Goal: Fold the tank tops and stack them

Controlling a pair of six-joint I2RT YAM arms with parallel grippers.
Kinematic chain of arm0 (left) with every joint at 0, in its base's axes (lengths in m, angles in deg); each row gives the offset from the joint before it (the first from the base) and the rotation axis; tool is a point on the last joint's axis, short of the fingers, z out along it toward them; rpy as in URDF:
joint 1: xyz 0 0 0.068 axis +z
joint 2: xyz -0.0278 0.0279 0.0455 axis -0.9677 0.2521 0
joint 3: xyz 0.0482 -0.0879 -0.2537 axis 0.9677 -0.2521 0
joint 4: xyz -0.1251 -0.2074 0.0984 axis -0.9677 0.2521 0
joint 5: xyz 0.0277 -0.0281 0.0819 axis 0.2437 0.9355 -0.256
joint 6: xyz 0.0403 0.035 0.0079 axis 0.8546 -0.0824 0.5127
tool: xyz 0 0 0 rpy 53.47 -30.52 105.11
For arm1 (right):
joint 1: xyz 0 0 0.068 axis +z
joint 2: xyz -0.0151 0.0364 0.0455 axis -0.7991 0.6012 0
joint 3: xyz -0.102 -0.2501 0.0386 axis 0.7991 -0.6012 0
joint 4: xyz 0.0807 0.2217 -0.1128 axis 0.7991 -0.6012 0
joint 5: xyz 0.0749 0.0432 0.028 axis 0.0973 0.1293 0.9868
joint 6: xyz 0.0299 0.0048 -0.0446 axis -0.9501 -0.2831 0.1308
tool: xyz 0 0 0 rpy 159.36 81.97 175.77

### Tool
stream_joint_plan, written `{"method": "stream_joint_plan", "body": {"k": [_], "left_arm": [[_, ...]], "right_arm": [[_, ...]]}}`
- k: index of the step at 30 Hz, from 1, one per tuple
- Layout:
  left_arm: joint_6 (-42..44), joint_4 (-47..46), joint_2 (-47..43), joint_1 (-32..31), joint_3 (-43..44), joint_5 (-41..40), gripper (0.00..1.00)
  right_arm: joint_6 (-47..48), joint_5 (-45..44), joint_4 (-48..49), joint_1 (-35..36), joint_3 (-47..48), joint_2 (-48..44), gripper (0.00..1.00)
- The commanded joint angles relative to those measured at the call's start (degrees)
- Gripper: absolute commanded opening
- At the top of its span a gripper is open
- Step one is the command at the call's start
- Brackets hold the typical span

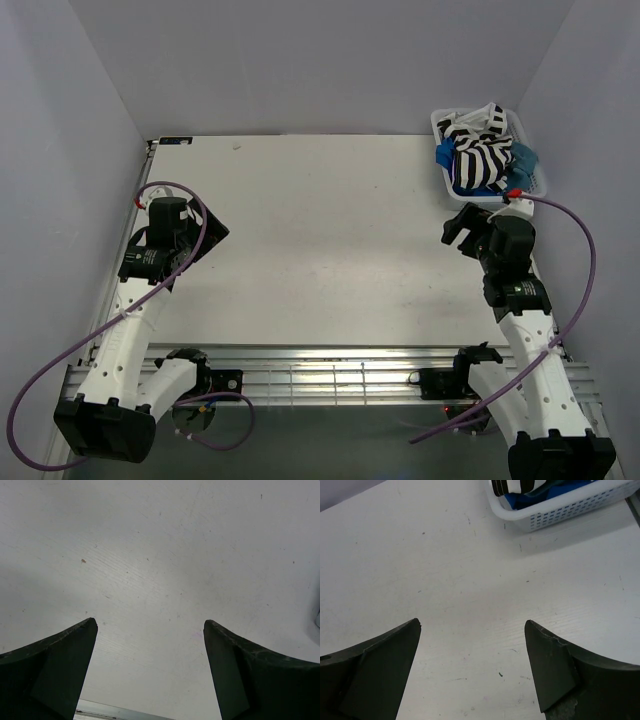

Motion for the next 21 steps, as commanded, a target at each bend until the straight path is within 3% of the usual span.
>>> {"method": "stream_joint_plan", "body": {"k": [1,5,11,15,21], "left_arm": [[0.4,0.3,-1.0,0.0,1.8,0.3,0.98],[0.0,-0.2,0.2,0.0,2.3,0.6,0.98],[0.1,-1.7,2.6,-0.1,3.1,1.5,0.98],[0.4,-2.6,4.1,-0.1,2.9,2.0,0.98],[0.9,-3.9,5.7,-0.1,2.4,3.6,0.98]], "right_arm": [[3.5,1.2,3.9,0.0,6.1,3.3,0.9],[7.2,1.5,9.6,0.0,11.5,12.5,0.9],[6.8,-11.3,3.7,0.0,31.8,34.1,0.9],[3.9,-18.8,2.8,0.0,38.7,45.7,0.9],[1.0,-20.3,2.4,-1.5,51.1,59.8,0.9]]}}
